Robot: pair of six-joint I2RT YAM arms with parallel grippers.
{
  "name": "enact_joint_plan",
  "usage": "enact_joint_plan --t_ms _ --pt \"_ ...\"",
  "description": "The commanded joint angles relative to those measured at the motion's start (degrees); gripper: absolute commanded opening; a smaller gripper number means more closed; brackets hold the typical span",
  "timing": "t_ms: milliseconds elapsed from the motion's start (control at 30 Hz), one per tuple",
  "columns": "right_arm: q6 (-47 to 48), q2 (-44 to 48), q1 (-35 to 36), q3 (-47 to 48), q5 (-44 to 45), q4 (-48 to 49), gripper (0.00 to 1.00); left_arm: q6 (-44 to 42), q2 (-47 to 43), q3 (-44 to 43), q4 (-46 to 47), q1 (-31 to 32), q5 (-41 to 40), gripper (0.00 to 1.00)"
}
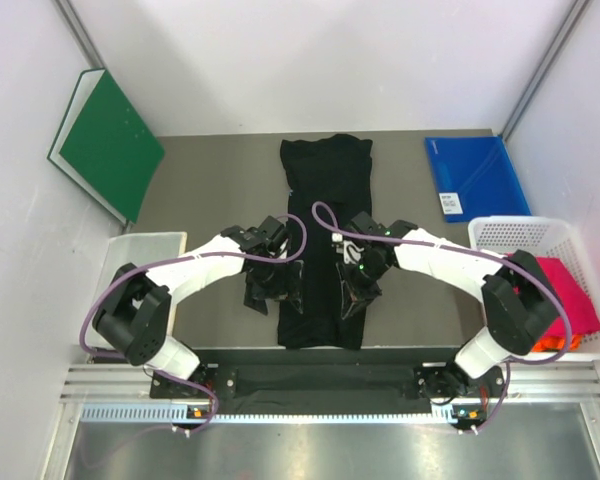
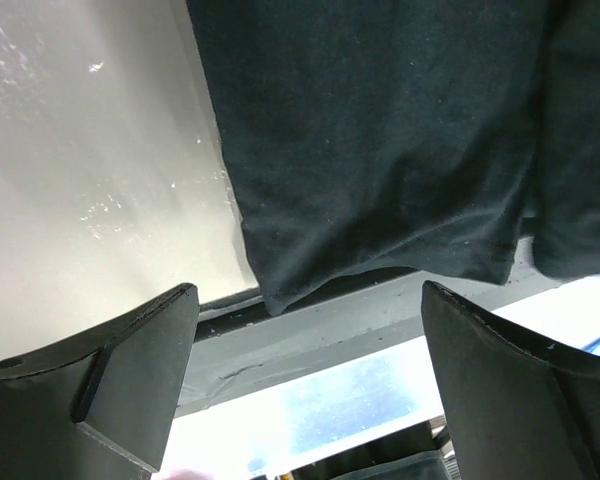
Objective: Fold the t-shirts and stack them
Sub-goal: Rotate the tshirt 90 degrees
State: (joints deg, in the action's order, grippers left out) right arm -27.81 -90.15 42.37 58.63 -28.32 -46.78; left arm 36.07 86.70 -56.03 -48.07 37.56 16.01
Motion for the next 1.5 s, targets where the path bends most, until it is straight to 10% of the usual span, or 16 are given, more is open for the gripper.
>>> enact_joint_plan --t_ms 0,433,700,1033,1467 --pt "1.18 2.17 0.70 5.43 -0.15 -2.88 0.00 -0.22 1.02 -1.45 -0.44 0.14 -1.42 0.97" --pt "8.39 -10.13 3.59 12.29 -10.26 -4.45 0.02 -0.57 2.87 -6.72 -5.09 0.06 -6.25 0.98" --pt "10.25 -4.62 2.46 12.65 -5.89 -5.95 0.99 0.92 0.50 -7.52 -5.72 -0.03 -8.89 0.99" --pt "3.73 19.12 -18.97 -9.30 -6.49 -0.59 0.98 4.70 -3.81 5.04 4.20 -0.03 -0.47 0.99" --pt "-12.87 25.02 -19.96 -34.63 -13.61 17.33 0.89 12.96 -6.01 18.32 17.39 -0.12 8.33 0.83"
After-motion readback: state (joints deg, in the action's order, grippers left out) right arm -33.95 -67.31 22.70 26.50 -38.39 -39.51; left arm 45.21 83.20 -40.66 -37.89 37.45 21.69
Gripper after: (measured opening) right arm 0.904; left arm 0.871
